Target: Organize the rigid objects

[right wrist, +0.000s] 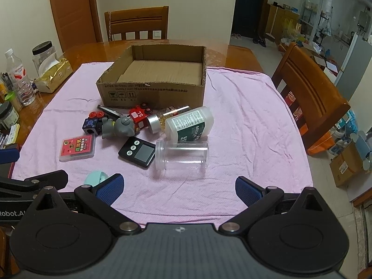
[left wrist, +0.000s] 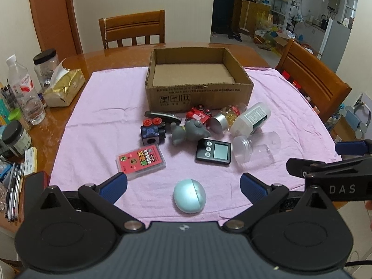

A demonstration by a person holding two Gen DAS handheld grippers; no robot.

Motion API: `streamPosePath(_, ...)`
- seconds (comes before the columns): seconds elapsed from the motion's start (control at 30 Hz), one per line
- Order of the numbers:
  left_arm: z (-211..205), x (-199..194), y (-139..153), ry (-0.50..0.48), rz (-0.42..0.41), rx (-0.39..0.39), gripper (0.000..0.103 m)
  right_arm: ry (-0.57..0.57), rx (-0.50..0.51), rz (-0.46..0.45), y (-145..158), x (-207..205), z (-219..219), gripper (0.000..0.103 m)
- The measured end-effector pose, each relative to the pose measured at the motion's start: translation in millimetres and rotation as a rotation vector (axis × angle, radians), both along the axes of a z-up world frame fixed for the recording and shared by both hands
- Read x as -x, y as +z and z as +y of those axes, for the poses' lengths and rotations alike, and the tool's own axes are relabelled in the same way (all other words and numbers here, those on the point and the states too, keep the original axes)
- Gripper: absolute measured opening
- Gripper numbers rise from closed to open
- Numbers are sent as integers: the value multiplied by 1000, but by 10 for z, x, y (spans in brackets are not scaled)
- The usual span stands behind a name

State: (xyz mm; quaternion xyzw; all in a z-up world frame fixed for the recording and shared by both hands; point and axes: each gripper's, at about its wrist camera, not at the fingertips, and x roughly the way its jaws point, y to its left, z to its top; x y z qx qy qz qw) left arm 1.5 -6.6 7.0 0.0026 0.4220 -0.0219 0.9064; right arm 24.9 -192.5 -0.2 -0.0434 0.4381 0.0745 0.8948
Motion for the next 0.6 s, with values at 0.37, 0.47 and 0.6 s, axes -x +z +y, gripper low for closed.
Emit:
streamPosePath(0.37, -31, -19, 18, 9, -20, -7, 102, -5, -2, -9, 15, -14, -46, 103)
streamPosePath(0.47, -27, -29, 5, 13, -25, -15, 102, -3, -5, -11, 11, -27, -58, 103)
streamPosePath(0.6, -26, -34, -25, 11, -24, -17, 102, 1, -4, -10, 1, -39, -68, 103)
